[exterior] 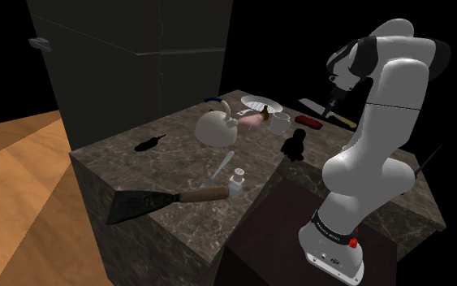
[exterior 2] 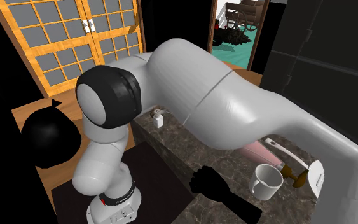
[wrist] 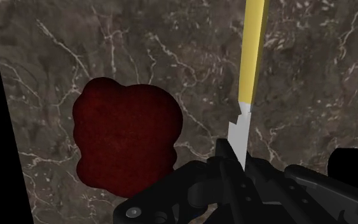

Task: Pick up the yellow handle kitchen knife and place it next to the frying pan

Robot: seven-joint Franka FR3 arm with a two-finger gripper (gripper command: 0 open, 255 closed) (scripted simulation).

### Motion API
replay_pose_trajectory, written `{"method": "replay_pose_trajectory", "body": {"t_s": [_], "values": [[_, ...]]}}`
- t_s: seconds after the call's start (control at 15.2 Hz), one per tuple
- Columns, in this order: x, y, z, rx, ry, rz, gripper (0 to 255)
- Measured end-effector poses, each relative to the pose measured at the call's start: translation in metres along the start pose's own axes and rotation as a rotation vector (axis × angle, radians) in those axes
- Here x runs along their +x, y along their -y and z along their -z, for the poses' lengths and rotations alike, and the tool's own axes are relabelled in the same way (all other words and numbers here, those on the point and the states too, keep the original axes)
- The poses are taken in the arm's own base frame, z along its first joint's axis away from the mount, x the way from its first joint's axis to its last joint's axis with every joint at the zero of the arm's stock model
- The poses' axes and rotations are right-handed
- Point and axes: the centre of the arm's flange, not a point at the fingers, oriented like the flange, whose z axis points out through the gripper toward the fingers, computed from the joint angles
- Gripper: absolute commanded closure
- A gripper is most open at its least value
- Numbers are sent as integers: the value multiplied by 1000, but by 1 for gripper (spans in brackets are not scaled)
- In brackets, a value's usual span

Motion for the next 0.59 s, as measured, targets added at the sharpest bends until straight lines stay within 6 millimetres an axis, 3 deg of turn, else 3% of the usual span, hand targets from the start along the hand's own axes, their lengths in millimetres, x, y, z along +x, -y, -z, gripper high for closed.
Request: {"method": "replay_pose_trajectory", "body": {"t_s": [0.59], "values": [[-7,0,-47,0,0,0,255]]}}
